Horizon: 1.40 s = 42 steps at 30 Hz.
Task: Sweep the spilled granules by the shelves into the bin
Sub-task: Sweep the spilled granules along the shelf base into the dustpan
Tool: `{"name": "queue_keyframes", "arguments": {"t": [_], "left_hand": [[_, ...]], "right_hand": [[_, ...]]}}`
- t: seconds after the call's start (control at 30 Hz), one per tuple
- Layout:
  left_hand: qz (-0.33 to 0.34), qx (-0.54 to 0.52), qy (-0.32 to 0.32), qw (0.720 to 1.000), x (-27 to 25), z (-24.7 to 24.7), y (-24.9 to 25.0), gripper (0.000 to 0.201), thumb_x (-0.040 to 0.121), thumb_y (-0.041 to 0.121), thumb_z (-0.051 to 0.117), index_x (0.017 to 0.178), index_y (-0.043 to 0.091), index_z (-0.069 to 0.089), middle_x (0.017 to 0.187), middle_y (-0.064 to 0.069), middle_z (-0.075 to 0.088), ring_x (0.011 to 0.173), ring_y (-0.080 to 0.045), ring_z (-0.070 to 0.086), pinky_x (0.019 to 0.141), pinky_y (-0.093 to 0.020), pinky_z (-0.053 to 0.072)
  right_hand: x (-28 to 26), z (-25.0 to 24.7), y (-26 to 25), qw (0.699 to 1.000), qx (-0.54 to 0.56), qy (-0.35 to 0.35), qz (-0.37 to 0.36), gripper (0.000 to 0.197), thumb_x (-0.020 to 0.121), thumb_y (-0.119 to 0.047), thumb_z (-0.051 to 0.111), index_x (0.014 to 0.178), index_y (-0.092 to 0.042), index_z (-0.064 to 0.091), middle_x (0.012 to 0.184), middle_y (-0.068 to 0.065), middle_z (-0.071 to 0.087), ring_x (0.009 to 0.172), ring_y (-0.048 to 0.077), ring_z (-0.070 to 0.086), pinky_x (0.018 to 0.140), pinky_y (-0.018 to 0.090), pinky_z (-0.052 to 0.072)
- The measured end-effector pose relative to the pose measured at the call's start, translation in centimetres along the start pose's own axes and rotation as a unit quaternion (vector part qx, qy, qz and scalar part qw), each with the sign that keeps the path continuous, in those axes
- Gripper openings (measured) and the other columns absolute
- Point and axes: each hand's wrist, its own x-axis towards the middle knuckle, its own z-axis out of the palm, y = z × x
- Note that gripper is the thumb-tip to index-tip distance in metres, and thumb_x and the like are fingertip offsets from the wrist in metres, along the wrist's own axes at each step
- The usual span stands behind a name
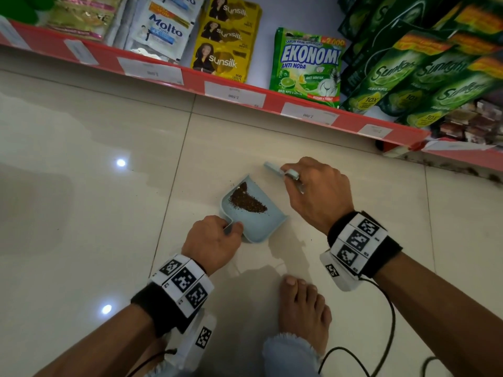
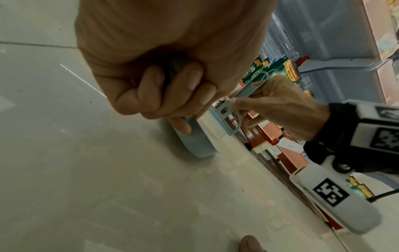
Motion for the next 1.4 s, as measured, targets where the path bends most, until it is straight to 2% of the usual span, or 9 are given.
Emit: {"name": "queue_keyframes", "arguments": {"t": [0.13, 0.3, 0.43, 0.7, 0.87, 1.0, 1.13, 1.23, 1.4], "left_hand": [[0.009, -0.002, 0.005, 1.000, -0.1, 0.0, -0.3, 0.047, 0.094, 0.044, 0.051, 0.069, 0.007, 0.066, 0.060, -0.003, 0.059, 0.066, -0.024, 0.059, 0.060, -0.025, 0.039], [0.030, -0.028, 0.018, 0.999, -0.6, -0.2, -0.9, 0.045, 0.095, 0.044, 0.049, 0.082, 0.008, 0.071, 0.077, -0.009, 0.070, 0.076, -0.026, 0.064, 0.070, -0.033, 0.050], [0.030, -0.060, 0.044, 0.997, -1.7, -0.8, -2.0, 0.055, 0.086, 0.054, 0.044, 0.079, 0.006, 0.070, 0.073, -0.008, 0.070, 0.071, -0.024, 0.065, 0.070, -0.037, 0.052], [-0.010, -0.075, 0.099, 0.992, -3.8, -2.2, -5.2, 0.060, 0.074, 0.059, 0.039, 0.070, 0.007, 0.069, 0.060, -0.006, 0.066, 0.062, -0.022, 0.063, 0.060, -0.033, 0.050], [-0.025, -0.057, 0.111, 0.992, -4.6, -2.8, -6.2, 0.061, 0.073, 0.059, 0.041, 0.071, 0.004, 0.069, 0.060, -0.011, 0.066, 0.061, -0.025, 0.063, 0.057, -0.034, 0.049], [-0.031, -0.057, 0.117, 0.991, -4.7, -3.0, -6.1, 0.061, 0.073, 0.057, 0.042, 0.073, 0.003, 0.069, 0.064, -0.014, 0.068, 0.065, -0.027, 0.065, 0.061, -0.037, 0.052], [-0.026, -0.062, 0.112, 0.991, -4.4, -2.9, -5.5, 0.067, 0.068, 0.061, 0.038, 0.074, 0.002, 0.069, 0.066, -0.015, 0.069, 0.068, -0.029, 0.066, 0.063, -0.038, 0.053], [-0.014, -0.067, 0.108, 0.992, -4.2, -2.8, -4.9, 0.068, 0.065, 0.062, 0.038, 0.072, 0.002, 0.069, 0.064, -0.015, 0.068, 0.065, -0.030, 0.065, 0.061, -0.039, 0.052], [-0.002, -0.063, 0.104, 0.993, -4.1, -2.7, -5.0, 0.071, 0.064, 0.064, 0.037, 0.070, 0.000, 0.067, 0.063, -0.018, 0.066, 0.064, -0.033, 0.063, 0.058, -0.039, 0.051]], "right_hand": [[-0.7, 0.7, -0.5, 0.993, 0.070, -0.085, -0.036, 0.020, 0.094, -0.030, 0.050, 0.098, -0.027, 0.070, 0.085, -0.006, 0.063, 0.071, 0.019, 0.060, 0.060, 0.032, 0.050], [-0.6, 0.1, -0.3, 0.992, 0.119, -0.002, -0.042, 0.021, 0.096, -0.027, 0.056, 0.110, -0.027, 0.071, 0.096, -0.008, 0.069, 0.084, 0.016, 0.055, 0.065, 0.035, 0.051], [2.9, -0.4, 1.2, 0.993, 0.112, 0.029, -0.019, 0.025, 0.095, -0.024, 0.058, 0.115, -0.022, 0.073, 0.103, -0.002, 0.063, 0.090, 0.019, 0.059, 0.071, 0.034, 0.051], [7.2, 2.2, -1.7, 0.975, 0.113, -0.106, -0.162, 0.032, 0.090, -0.005, 0.060, 0.119, -0.013, 0.072, 0.111, 0.005, 0.066, 0.105, 0.027, 0.057, 0.088, 0.040, 0.049], [6.1, 1.7, -0.5, 0.945, 0.102, -0.183, -0.250, 0.032, 0.089, -0.003, 0.063, 0.117, -0.014, 0.073, 0.118, 0.006, 0.066, 0.109, 0.027, 0.058, 0.089, 0.041, 0.051], [4.7, -0.3, 3.5, 0.934, 0.043, -0.208, -0.288, 0.041, 0.080, 0.002, 0.070, 0.115, -0.019, 0.074, 0.121, 0.002, 0.065, 0.112, 0.025, 0.060, 0.080, 0.035, 0.053], [4.4, -1.9, 5.5, 0.947, 0.060, -0.177, -0.261, 0.035, 0.080, 0.002, 0.072, 0.110, -0.016, 0.076, 0.116, 0.004, 0.067, 0.106, 0.027, 0.063, 0.080, 0.042, 0.056], [4.5, -2.3, 5.0, 0.956, 0.152, -0.110, -0.224, 0.021, 0.088, -0.006, 0.069, 0.107, -0.011, 0.075, 0.103, 0.005, 0.070, 0.088, 0.022, 0.067, 0.076, 0.037, 0.056], [4.0, -0.7, 2.8, 0.946, 0.306, -0.104, -0.021, 0.016, 0.088, -0.013, 0.069, 0.103, -0.012, 0.075, 0.092, 0.001, 0.075, 0.076, 0.016, 0.072, 0.072, 0.036, 0.062]]}}
